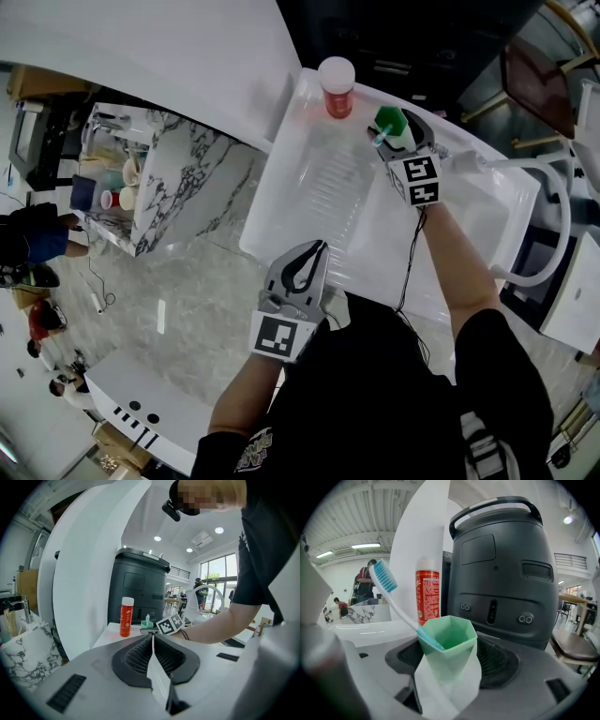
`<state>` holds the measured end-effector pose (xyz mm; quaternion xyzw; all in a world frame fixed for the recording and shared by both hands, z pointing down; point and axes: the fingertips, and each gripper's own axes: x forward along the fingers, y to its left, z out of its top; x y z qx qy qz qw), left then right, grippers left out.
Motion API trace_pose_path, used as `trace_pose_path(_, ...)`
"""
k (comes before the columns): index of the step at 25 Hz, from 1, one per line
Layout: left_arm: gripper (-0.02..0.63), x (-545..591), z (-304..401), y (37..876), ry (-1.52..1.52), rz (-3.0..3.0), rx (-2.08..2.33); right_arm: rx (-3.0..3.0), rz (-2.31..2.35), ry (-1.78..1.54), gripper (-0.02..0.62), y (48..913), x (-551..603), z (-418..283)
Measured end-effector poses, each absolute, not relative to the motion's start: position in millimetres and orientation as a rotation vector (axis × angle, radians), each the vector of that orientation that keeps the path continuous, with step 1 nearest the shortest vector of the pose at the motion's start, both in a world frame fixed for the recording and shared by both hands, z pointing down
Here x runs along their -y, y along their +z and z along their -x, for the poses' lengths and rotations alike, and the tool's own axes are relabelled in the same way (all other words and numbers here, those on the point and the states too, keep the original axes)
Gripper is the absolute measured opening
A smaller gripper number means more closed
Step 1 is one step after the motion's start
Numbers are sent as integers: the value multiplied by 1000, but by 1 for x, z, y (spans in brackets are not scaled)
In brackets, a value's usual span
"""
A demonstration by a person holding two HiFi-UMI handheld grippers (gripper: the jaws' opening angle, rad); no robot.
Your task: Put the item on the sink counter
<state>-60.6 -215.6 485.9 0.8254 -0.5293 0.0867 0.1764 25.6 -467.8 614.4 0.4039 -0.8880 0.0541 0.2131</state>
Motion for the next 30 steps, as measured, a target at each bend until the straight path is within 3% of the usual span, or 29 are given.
trace_pose_path(20,21,172,49,463,204,-2476,1412,2519,-1279,209,379,548,360,-50)
trace_pose_path(23,21,157,55,458,196,-2499,1412,2541,-1282,198,329,530,337,-45)
trace_pose_path(28,21,135,64,444,170,-2543,1382,2562,-1287,141,92,498,296,-36)
trace_pose_path(30,21,125,68,440,173,-2567,1379,2573,-1271,134,54,487,277,-31)
